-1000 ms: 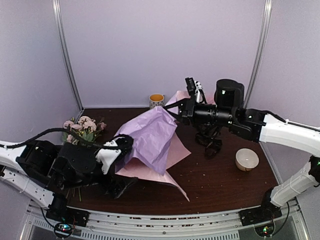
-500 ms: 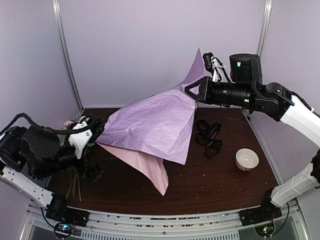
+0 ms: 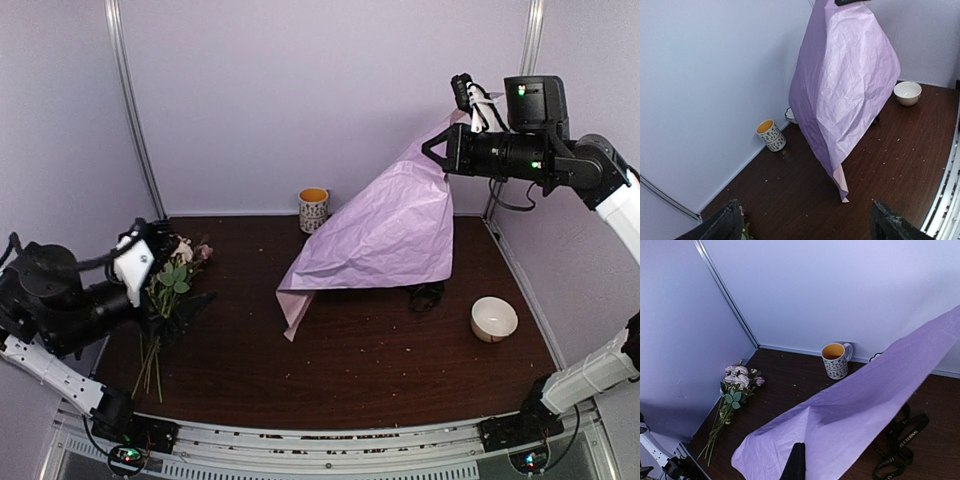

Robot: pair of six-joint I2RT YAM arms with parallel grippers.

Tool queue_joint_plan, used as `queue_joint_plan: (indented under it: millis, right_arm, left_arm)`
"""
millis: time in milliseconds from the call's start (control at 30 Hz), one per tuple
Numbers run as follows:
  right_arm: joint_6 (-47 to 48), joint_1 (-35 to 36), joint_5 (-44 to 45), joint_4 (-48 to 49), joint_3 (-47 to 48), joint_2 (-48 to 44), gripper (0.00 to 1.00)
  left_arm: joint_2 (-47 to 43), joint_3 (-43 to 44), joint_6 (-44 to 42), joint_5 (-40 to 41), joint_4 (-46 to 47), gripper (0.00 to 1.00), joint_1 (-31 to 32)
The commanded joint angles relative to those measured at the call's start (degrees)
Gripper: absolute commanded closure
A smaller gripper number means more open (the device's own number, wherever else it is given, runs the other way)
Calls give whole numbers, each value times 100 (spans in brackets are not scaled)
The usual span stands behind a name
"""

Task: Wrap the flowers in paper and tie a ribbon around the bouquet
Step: Unfold the folded wrapping paper at the center of the board.

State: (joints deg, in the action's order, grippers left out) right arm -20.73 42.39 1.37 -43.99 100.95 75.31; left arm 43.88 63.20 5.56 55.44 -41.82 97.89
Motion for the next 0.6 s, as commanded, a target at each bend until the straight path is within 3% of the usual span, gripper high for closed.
queue_joint_plan:
  millis: [0, 100, 167, 400, 567]
  right_arm:
    - [-231, 273, -471, 101, 33, -40, 100]
    - [-521, 401, -531, 583, -14, -105, 100]
    - [-628, 462, -505, 835, 46, -150, 100]
    - [-643, 693, -252, 1000, 401, -175, 100]
    - [-653, 808, -297, 983, 452, -180, 100]
  left_arm:
    - [1595, 204, -1832, 649, 1288, 9, 9]
    - [2627, 539, -3296, 1347, 2125, 2, 7]
    - [2916, 524, -3968, 1266, 2803, 2, -22]
    - [2858, 234, -4080, 694, 3971, 2, -337]
    - [3293, 136, -4742, 1327, 4405, 2, -800]
